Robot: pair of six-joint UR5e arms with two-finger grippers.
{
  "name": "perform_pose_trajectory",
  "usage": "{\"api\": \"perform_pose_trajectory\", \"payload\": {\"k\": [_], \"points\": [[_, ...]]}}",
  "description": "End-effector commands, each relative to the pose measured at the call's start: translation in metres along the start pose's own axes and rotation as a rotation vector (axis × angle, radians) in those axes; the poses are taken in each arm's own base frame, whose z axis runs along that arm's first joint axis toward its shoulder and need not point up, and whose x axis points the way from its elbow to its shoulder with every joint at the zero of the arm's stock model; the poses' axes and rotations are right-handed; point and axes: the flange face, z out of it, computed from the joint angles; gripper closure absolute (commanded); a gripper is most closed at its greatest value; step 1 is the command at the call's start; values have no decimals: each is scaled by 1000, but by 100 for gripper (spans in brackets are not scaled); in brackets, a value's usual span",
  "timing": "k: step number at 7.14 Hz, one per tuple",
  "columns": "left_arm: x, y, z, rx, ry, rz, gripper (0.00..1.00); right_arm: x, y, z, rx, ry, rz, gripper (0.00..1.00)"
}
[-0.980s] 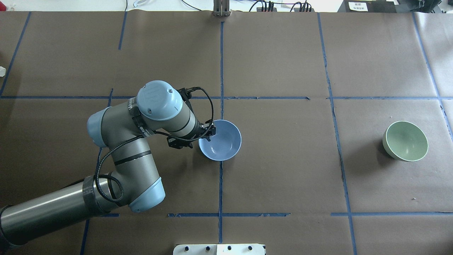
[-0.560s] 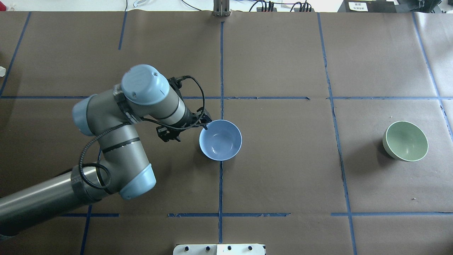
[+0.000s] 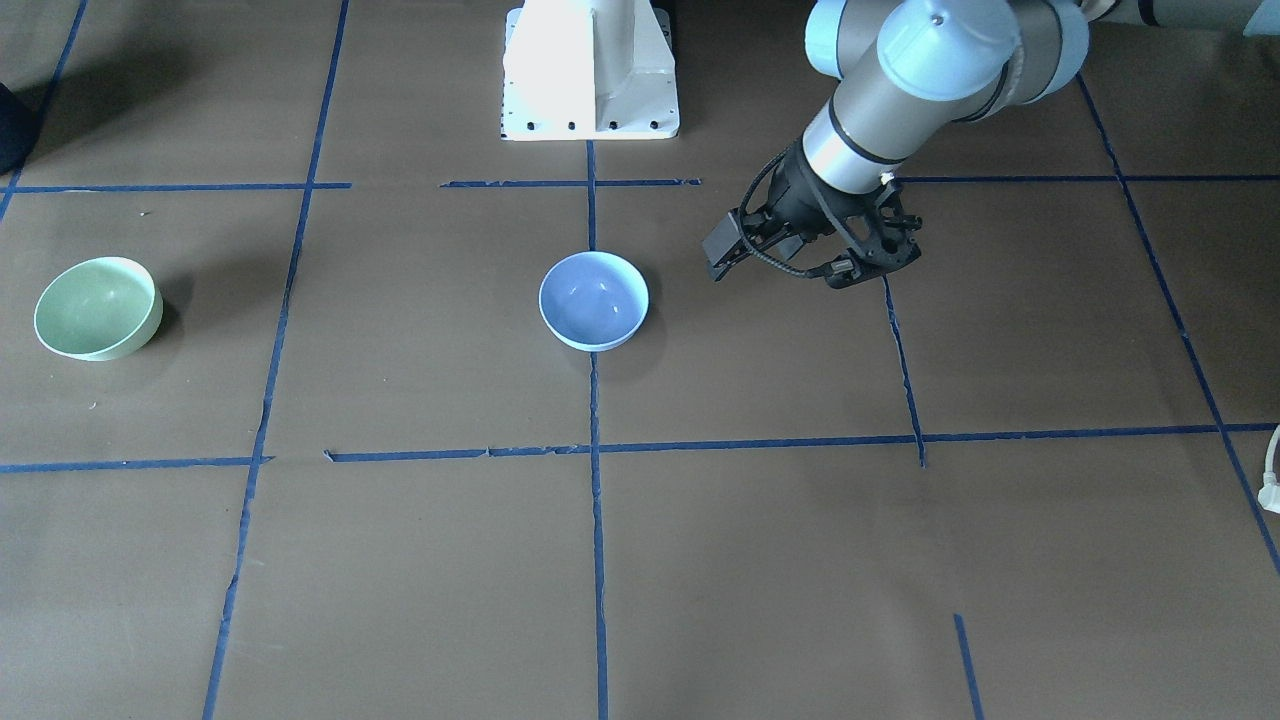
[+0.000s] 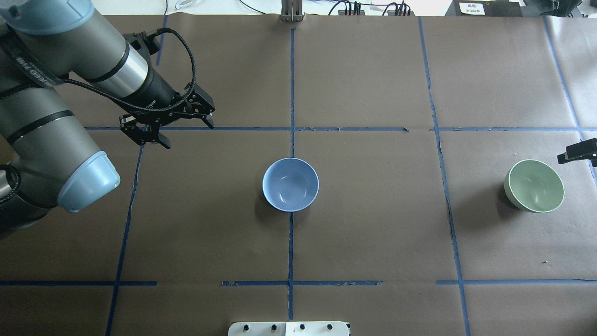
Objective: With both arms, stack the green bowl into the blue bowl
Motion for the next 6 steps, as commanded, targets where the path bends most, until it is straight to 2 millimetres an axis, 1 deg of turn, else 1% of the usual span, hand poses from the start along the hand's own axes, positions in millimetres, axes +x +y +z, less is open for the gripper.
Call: {"api": "perform_pose_trajectory", "payload": {"k": [1,2,3,4,5,6], "points": [[-9,-3,-4,7,-9,-2,0,-11,14,29,-20,-7,5,0],[-10,-5,-7,13,-8,-5,0,-5,19,39,-42,5,11,2],[-11,-7,-8,17,-8,-8,0,1,20,43,-51,12,19,18],[-11,-8,-10,21,-5,-7,0,2,21,43,-51,15,23,59],[-11,-7,-10,21,-5,-7,0,3,22,43,-52,16,23,90],[-11,-6,-11,22,-3,-5,0,2,22,43,-51,13,21,100]]}}
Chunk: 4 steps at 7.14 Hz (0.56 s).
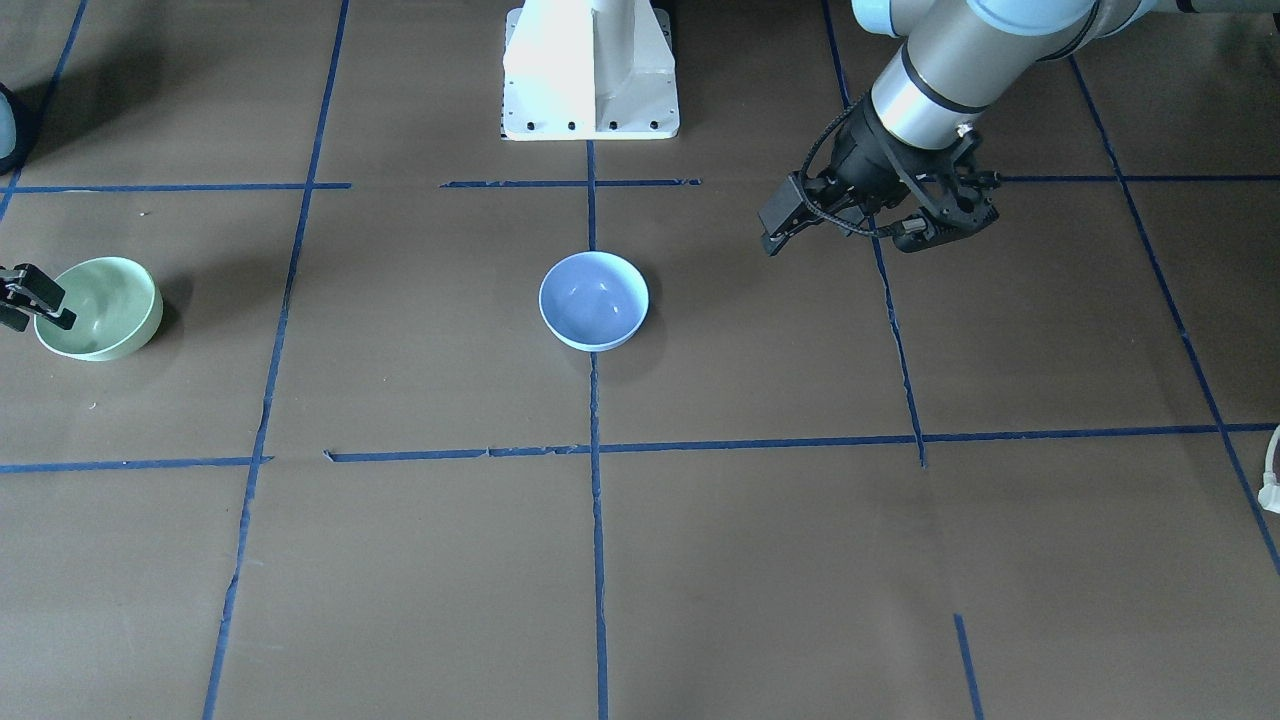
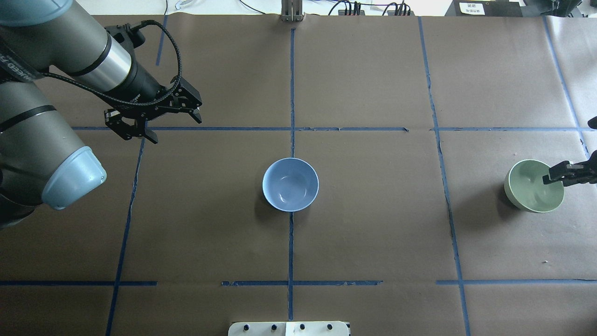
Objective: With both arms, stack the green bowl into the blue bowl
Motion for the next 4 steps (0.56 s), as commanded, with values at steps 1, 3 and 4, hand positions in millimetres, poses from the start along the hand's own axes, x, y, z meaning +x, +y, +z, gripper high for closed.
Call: {"api": "perform_pose_trajectory", "payload": {"k": [1,3,4], "points": [[0,0,-1,3,1,0,0,-1,1,0,0,-2,-1,100],[-4,-1,-1,6,-2,-4,0,-51,-4,-35,56,-74,-48,100],[-18,-3,0,11,-13,-8,0,-87,-6,-60,91,-126,-60,100]]}}
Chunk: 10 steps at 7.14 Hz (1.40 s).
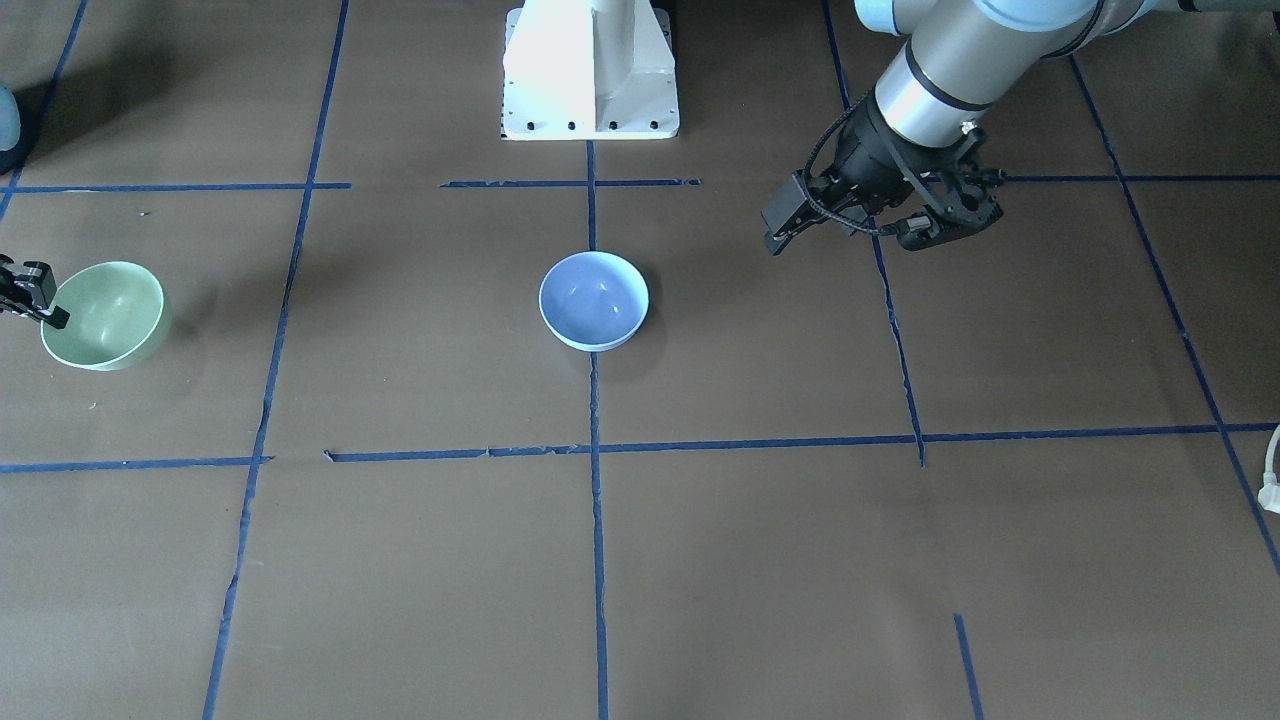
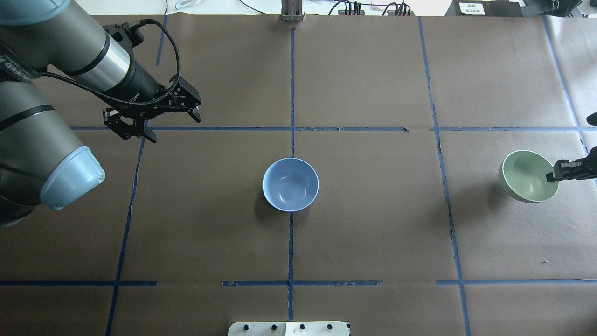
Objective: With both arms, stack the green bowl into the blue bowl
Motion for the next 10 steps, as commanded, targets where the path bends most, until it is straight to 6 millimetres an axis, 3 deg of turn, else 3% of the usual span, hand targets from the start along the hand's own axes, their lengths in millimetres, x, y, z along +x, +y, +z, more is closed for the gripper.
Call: {"api": "perform_pose_trajectory", "payload": {"k": [1,2,3,6,7,9,10], "points": [[-30,-19,-8,30,-20,105,0,-97,-17,-56,90,-137,18,100],[-94,-35,0,35,-84,251,0,-154,-41,-76,119,-220,68,100],[-143,-59,-7,75,-148,364,0,-216,-56,-81,97,-297,81,100],[-160,-69,-2,77,-169,318,0,-367,-36,-34,30,-346,51,100],[-173,-74,10,60,-194,298,0,-403,-17,-7,37,-315,39,100],[-194,-85,9,65,-217,262,0,-461,24,41,58,-267,27,100],[-195,-86,9,66,-220,259,0,-477,29,63,63,-247,37,100]]}}
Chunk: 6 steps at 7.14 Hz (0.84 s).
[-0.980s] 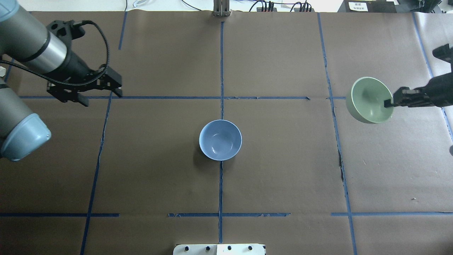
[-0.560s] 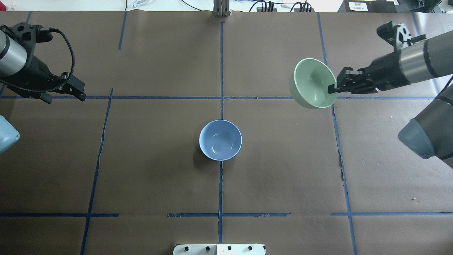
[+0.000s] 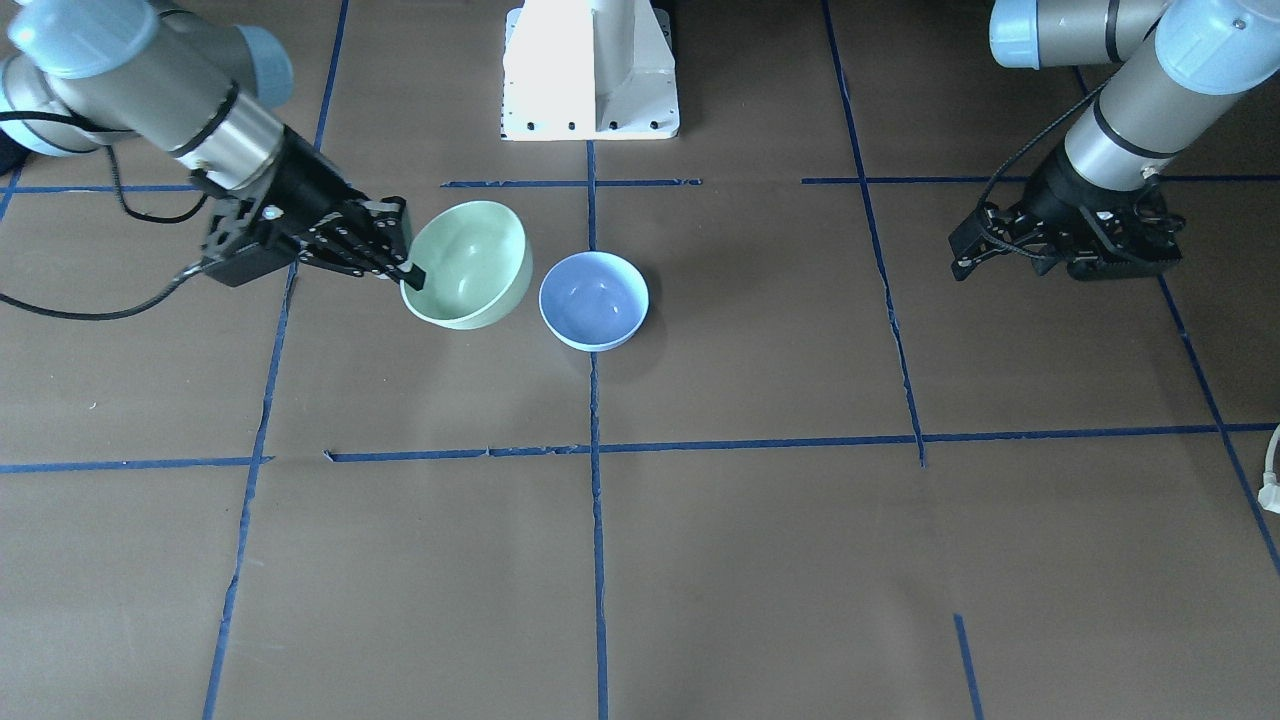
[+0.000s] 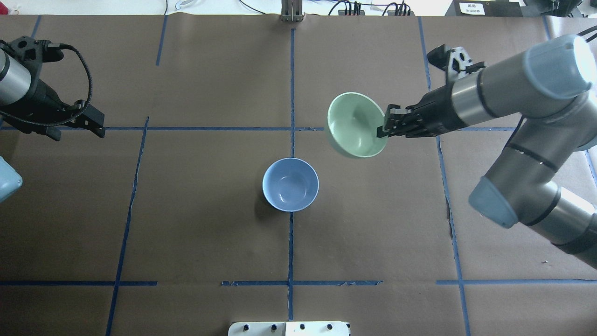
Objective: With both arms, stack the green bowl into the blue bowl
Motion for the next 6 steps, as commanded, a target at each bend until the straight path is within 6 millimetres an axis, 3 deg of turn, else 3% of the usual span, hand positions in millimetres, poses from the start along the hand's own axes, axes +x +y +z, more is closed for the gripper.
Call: {"api": "perform_pose_trajectory", "payload": {"k": [1,2,3,4,6], "points": [[-12,-6,-2,9,-9,-23,0,-15,20,45,1,42,7,100],[-18,-9,-3,10,-14,-35,0,-16,25,51,4,47,3,95],[-18,-9,-3,10,-14,-35,0,-21,32,55,-3,43,3,51],[-24,-6,0,5,-21,-41,0,-26,42,62,8,41,107,1],[-27,-5,2,2,-23,-44,0,-29,49,67,90,47,111,0]]}}
